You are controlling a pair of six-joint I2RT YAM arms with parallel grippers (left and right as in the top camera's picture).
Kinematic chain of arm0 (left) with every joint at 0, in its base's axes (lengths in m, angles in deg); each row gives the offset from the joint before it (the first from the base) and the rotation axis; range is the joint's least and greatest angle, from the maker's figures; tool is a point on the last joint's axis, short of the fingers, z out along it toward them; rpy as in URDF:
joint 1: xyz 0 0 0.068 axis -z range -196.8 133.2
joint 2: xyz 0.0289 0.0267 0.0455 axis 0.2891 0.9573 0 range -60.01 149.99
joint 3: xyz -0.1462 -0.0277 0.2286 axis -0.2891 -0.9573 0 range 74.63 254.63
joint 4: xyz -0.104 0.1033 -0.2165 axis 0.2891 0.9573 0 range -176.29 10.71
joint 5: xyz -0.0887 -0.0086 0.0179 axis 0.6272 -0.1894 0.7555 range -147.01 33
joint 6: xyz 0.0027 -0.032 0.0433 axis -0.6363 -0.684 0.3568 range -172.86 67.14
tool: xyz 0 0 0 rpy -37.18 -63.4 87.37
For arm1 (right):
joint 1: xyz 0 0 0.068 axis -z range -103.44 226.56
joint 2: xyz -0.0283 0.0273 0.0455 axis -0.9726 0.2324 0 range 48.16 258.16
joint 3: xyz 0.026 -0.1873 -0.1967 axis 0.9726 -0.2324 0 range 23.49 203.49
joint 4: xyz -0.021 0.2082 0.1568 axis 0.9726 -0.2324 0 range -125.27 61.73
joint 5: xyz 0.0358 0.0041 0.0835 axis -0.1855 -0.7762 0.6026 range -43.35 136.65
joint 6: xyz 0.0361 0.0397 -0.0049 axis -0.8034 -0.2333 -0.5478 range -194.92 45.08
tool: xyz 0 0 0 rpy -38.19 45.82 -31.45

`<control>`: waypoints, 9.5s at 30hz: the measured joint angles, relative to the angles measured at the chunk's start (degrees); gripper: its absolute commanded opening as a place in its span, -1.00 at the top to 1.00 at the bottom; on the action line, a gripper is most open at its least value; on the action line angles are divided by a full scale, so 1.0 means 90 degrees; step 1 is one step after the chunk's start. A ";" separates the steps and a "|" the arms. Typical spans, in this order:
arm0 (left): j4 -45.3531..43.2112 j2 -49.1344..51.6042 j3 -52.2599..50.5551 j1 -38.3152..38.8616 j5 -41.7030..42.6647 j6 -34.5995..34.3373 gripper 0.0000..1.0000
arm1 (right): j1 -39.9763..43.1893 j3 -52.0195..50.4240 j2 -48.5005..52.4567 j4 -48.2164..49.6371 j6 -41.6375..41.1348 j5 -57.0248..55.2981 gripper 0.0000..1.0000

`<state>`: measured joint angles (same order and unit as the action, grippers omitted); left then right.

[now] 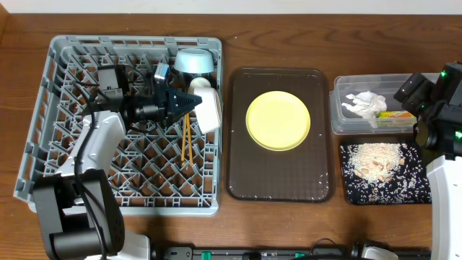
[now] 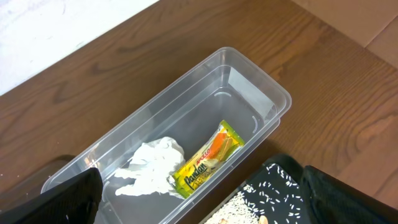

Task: Sort waste into correct bins and load items into the dishwasher rack
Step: 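Lift the pink plate and carry it into the dish rack, then lower the pink plate upright into the rack and release, then reach the left gripper back to the yellow plate on the tray, then grasp the rim of the yellow plate with the left gripper, then lift the yellow plate and carry it into the dish rack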

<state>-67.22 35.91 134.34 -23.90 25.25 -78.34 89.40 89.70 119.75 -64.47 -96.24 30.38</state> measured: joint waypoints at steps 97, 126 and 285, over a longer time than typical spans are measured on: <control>-0.0226 0.0896 -0.0262 0.5360 -0.8454 -0.0049 0.82 | 0.0000 0.0000 0.0000 0.0000 0.0000 0.0000 -0.99; -0.0721 0.0879 -0.0034 0.6601 -0.6941 0.0012 0.78 | 0.0000 0.0000 0.0000 0.0000 0.0000 0.0000 -0.99; -0.0131 -0.1032 0.0393 0.2654 -1.6164 0.4573 0.88 | 0.0000 0.0000 0.0000 0.0000 0.0000 0.0000 -0.98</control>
<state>-68.40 26.62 137.88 -0.01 -120.23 -37.18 89.40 89.70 119.75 -64.47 -96.24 30.38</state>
